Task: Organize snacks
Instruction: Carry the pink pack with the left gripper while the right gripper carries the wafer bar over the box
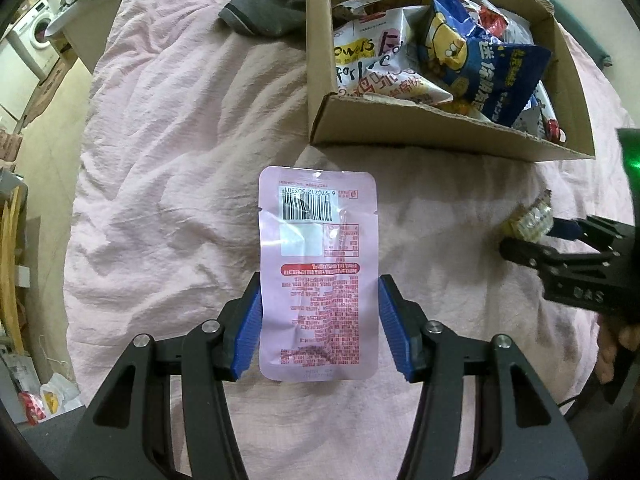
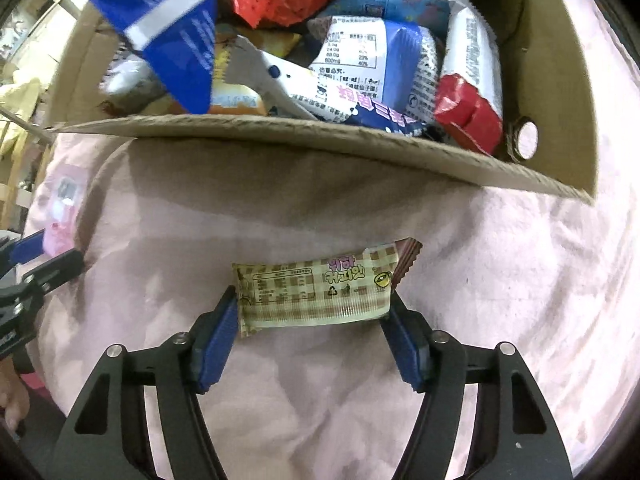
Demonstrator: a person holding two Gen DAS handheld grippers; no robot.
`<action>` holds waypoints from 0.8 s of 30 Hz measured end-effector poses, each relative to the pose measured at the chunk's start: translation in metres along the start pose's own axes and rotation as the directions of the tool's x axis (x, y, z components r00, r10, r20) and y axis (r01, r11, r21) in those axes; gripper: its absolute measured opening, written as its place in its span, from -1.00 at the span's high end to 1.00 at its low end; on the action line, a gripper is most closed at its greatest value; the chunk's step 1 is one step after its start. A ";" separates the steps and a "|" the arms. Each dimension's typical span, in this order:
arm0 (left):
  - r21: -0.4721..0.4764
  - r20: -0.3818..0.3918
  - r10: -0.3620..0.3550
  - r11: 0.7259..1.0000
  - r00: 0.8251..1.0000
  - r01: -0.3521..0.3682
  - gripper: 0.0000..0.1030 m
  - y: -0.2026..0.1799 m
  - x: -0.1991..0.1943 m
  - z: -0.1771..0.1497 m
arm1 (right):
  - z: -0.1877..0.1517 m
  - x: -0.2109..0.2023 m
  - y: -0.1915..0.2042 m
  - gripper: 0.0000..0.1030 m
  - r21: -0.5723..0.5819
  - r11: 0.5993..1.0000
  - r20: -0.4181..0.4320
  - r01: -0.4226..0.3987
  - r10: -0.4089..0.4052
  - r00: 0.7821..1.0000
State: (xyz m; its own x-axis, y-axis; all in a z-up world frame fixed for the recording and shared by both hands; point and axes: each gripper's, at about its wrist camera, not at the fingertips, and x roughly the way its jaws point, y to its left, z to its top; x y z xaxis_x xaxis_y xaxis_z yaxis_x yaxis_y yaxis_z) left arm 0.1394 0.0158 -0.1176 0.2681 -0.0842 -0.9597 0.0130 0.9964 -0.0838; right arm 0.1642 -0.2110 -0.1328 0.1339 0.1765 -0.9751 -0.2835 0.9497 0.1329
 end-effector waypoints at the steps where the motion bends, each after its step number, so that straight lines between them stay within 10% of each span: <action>1: 0.000 0.002 0.002 1.000 1.000 -0.002 0.01 -0.001 -0.001 -0.001 | -0.005 -0.005 0.000 -0.36 0.003 1.000 0.006 -0.011 0.011 1.000; 14: -0.017 0.118 -0.007 1.000 0.993 0.009 0.01 -0.021 -0.053 -0.015 | -0.012 -0.077 -0.016 -0.37 -0.007 0.982 0.166 -0.191 0.190 0.968; 24: -0.070 0.262 0.010 0.997 0.965 0.009 0.01 -0.018 -0.104 0.059 | 0.006 -0.124 -0.033 -0.37 0.078 0.964 0.341 -0.254 0.213 0.916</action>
State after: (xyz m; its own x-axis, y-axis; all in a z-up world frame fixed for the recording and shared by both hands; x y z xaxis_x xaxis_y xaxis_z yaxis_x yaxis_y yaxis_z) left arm 0.1678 0.0068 -0.0006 0.5113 -0.0690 -0.8566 -0.0521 0.9924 -0.1110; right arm 0.1632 -0.2629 -0.0149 0.3859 0.4522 -0.8041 -0.2331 0.8912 0.3893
